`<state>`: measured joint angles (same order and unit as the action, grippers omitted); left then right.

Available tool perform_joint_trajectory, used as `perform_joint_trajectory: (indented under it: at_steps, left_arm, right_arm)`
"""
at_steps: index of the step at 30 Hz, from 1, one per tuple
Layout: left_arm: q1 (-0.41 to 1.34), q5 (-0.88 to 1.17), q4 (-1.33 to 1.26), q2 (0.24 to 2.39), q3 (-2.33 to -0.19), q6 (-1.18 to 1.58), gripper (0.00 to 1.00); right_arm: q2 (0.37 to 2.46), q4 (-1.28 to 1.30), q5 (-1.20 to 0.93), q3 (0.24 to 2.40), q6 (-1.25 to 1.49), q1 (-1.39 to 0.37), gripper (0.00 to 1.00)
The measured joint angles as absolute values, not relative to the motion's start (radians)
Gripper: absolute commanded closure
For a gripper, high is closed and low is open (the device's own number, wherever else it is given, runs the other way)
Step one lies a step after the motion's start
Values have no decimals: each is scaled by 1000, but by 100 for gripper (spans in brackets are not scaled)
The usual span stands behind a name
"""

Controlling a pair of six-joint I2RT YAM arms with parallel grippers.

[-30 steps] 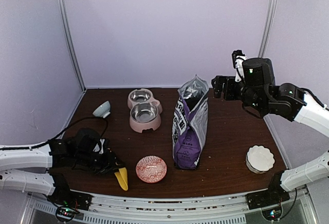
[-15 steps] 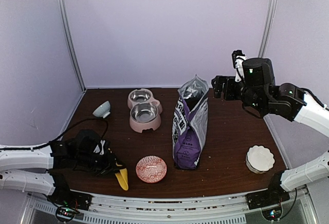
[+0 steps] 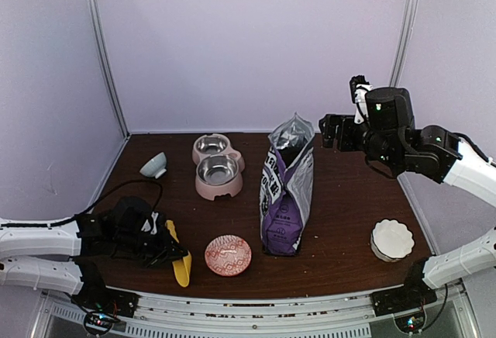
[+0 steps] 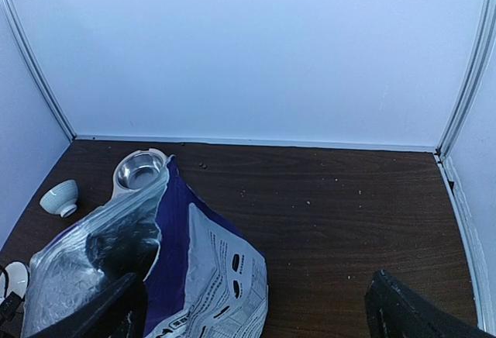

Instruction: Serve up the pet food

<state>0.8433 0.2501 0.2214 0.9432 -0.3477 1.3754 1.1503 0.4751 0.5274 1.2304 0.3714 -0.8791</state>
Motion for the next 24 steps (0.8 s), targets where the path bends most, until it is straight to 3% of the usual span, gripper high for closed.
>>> perform_joint_trajectory:
  at_steps: [8, 12, 15, 24]
  left_arm:
    - [843, 226, 208, 907, -348, 1405, 99]
    - [843, 202, 205, 897, -348, 1411, 99]
    - [843, 197, 202, 896, -348, 1412, 96]
    - [843, 198, 250, 895, -358, 1378, 71]
  right_arm:
    - [1150, 475, 529, 1230, 371, -879, 0]
    - [1150, 475, 528, 1230, 370, -879, 0]
    - [1150, 476, 528, 1230, 370, -879, 0]
    - [1137, 475, 528, 1227, 370, -879, 0]
